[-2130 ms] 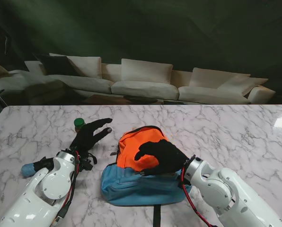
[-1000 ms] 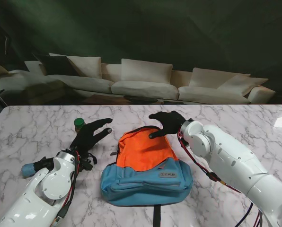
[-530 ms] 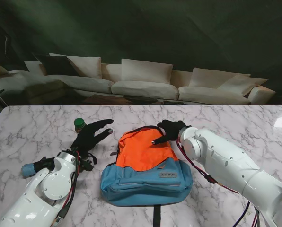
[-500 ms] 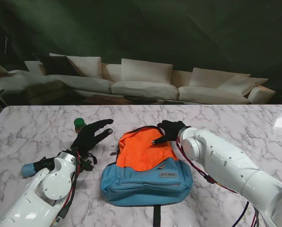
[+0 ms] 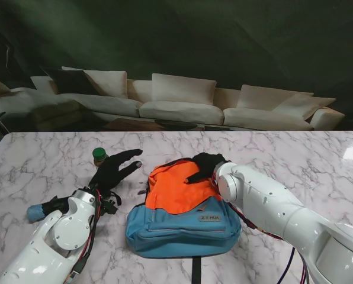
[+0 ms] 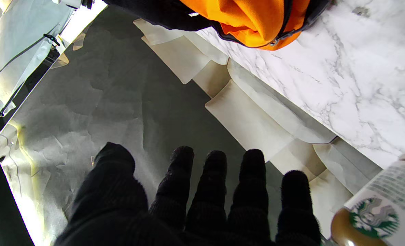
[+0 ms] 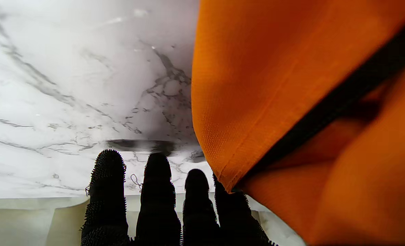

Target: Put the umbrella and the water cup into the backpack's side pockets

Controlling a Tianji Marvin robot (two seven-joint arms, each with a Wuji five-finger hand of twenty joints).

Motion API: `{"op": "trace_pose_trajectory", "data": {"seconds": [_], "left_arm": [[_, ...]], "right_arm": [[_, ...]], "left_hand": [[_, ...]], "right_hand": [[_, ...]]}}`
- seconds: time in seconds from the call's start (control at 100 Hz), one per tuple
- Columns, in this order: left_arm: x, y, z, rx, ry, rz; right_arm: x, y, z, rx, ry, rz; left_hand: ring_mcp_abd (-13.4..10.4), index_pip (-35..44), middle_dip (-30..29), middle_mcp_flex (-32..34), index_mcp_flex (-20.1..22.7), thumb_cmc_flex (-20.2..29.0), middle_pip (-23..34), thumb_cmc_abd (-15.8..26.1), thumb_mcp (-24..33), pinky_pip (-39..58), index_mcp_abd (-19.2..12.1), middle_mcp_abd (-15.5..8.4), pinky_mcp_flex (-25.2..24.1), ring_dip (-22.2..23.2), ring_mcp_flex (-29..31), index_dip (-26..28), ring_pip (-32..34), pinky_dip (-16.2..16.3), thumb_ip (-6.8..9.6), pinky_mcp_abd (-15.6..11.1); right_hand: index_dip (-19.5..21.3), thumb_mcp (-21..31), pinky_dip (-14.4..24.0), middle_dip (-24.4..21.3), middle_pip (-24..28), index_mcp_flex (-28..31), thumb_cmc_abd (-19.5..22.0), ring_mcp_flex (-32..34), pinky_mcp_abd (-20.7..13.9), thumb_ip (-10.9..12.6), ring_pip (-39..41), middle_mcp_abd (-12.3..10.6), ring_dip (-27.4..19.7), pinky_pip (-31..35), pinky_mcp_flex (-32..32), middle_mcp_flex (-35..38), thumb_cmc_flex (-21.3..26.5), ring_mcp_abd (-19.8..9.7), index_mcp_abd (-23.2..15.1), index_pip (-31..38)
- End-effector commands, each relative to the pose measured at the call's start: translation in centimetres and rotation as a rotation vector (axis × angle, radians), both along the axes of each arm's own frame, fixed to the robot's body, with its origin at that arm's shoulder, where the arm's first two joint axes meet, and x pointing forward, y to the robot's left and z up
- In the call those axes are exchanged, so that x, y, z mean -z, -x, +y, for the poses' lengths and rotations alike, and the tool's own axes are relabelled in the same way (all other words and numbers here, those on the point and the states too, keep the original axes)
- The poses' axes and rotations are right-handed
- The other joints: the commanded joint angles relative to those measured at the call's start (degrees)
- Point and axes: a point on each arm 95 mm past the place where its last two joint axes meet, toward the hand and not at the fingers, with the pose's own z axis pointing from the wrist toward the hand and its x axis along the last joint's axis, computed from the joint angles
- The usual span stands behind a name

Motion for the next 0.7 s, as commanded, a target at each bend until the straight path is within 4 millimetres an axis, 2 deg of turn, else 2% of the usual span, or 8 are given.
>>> {"op": "trace_pose_trajectory", "data": {"seconds": [0.0,0.14,0.17,0.22,0.27,0.35,0.53,0.69], "left_arm": [[0.1,0.0,-0.2,0.015,-0.006,0.009],[0.1,0.0,-0.2,0.015,-0.01,0.007],[0.1,-0.1,-0.2,0.015,-0.013,0.005],[0.2,-0.1,-0.2,0.015,-0.018,0.003],[0.2,-0.1,-0.2,0.015,-0.022,0.001],[0.2,-0.1,-0.2,0.016,-0.024,0.001],[0.2,-0.1,-0.2,0.015,-0.025,0.0],[0.2,-0.1,-0.2,0.014,-0.022,-0.001]], "right_arm": [[0.8,0.5,1.2,-0.02,0.0,0.005],[1.3,0.4,1.7,0.001,-0.029,-0.024],[1.4,0.4,1.7,0.005,-0.03,-0.022],[1.5,0.4,1.8,0.018,-0.041,-0.025],[1.6,0.4,1.9,0.028,-0.056,-0.026],[1.9,0.3,1.9,0.039,-0.081,-0.045],[1.7,0.3,1.8,0.041,-0.143,-0.12],[0.2,0.7,1.2,0.008,-0.169,-0.19]], "left_hand": [[-0.5,0.2,0.2,0.2,0.3,0.5,0.8,1.8,-0.7,0.5,0.0,-0.3,-0.5,0.1,-0.5,-0.1,0.4,0.1,1.1,-0.2],[-0.5,0.2,0.2,0.4,0.3,0.8,0.8,0.6,-0.7,0.6,0.1,-0.3,-0.3,0.1,-0.4,-0.1,0.5,0.2,1.14,0.0],[-0.6,0.2,0.3,0.5,0.4,0.9,0.9,0.2,-0.7,0.6,0.2,-0.3,-0.3,0.2,-0.3,-0.1,0.5,0.2,1.16,0.1],[-0.6,0.2,0.3,0.5,0.4,1.1,0.9,-0.3,-0.7,0.7,0.2,-0.4,-0.2,0.2,-0.2,0.0,0.6,0.2,1.19,0.1],[-0.6,0.3,0.3,0.5,0.5,1.1,1.0,-0.5,-0.7,0.8,0.2,-0.4,-0.2,0.2,-0.1,0.0,0.6,0.2,1.2,0.1],[-0.5,0.3,0.3,0.6,0.4,1.1,1.0,-0.6,-0.6,0.9,0.2,-0.5,-0.2,0.2,-0.1,0.0,0.6,0.2,1.22,0.1],[-0.6,0.4,0.3,0.5,0.5,1.1,1.1,-0.7,-0.6,1.1,0.3,-0.4,-0.2,0.2,-0.1,0.0,0.7,0.2,1.22,0.1],[-0.5,0.4,0.2,0.5,0.5,0.9,1.2,-0.4,-0.6,1.2,0.3,-0.4,-0.3,0.1,-0.1,0.0,0.7,0.2,1.21,0.1]], "right_hand": [[5.4,-3.5,1.7,2.4,6.2,-1.2,1.4,3.9,-0.2,2.1,3.3,-2.7,1.5,2.2,0.5,0.8,6.1,-2.0,-7.8,6.1],[10.9,-9.5,5.3,10.6,23.7,2.3,3.0,14.1,-0.4,4.5,13.1,-8.2,7.7,8.2,4.4,18.9,22.3,-4.4,-17.0,22.1],[9.8,-0.7,6.5,12.6,26.3,3.7,2.6,16.6,-0.8,3.8,15.8,-8.2,9.5,9.8,6.1,22.4,21.3,-4.5,-17.8,24.9],[3.2,12.6,8.4,15.4,31.2,4.9,0.7,21.0,-1.7,-3.5,20.9,-8.1,12.3,13.2,9.4,28.5,21.6,-5.1,-20.0,32.8],[0.3,15.5,9.9,17.0,34.6,6.4,0.1,25.2,-2.4,-6.4,24.7,-8.4,14.2,16.1,12.4,34.0,25.7,-5.5,-22.4,38.2],[-0.5,18.6,11.8,19.6,40.4,12.7,0.6,31.9,-4.4,-6.3,30.5,-9.3,16.8,21.2,18.4,41.2,31.3,-6.2,-25.4,41.9],[0.8,21.6,13.2,22.3,42.2,20.4,-0.4,35.4,-6.9,-6.2,36.6,-8.1,19.3,26.6,22.7,45.5,33.4,-5.9,-31.2,42.7],[2.5,22.3,12.9,24.3,42.3,21.2,-0.1,35.9,-7.4,-6.2,37.7,-7.7,19.7,27.0,23.5,45.8,33.6,-5.8,-31.6,42.6]]}}
